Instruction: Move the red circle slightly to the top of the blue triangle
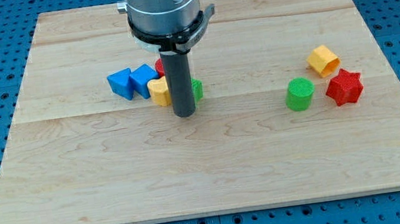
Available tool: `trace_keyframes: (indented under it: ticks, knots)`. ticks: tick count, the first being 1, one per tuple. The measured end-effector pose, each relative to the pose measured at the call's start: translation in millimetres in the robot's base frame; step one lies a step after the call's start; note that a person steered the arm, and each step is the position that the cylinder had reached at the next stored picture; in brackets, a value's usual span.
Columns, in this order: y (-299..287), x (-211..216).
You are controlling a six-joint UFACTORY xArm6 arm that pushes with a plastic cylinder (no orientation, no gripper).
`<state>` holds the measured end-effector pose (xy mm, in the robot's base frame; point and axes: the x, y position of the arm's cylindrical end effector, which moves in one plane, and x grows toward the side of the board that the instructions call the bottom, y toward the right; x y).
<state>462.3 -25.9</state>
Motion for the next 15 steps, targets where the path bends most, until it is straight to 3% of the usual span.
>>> trace_keyframes:
  ticks: [9, 12, 15]
  knots:
    - [47.1, 15.8]
    - [52.8, -55.5]
    - [-21.3, -92.7]
